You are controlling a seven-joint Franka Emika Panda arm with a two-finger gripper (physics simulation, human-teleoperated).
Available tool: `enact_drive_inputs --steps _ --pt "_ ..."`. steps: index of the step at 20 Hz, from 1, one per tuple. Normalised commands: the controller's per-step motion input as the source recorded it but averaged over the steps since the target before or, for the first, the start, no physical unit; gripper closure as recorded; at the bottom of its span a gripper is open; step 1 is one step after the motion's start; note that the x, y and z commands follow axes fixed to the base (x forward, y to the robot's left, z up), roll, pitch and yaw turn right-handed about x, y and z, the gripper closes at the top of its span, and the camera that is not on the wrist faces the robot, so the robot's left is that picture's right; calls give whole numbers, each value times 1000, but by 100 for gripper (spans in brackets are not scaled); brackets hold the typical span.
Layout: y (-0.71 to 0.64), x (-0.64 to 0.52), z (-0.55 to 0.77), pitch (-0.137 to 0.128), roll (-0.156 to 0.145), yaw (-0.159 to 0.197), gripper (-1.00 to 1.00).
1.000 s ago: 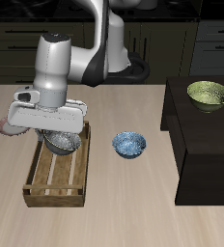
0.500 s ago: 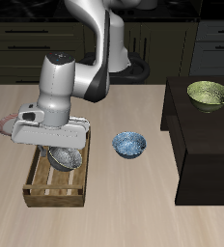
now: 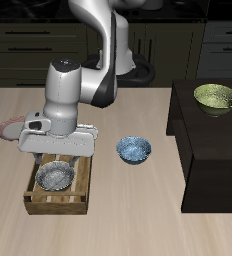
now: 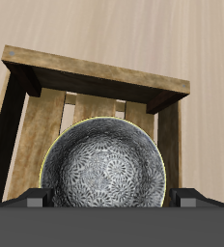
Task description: Place the black bowl and the blue bowl in the wooden tray
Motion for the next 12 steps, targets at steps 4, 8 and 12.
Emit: enact_drive_inputs --steps 4,8,12 --pt "434 -343 167 -2 55 -2 -100" --pt "496 -391 237 -20 -4 33 -100" --pt "243 -323 204 -26 -69 10 -100"
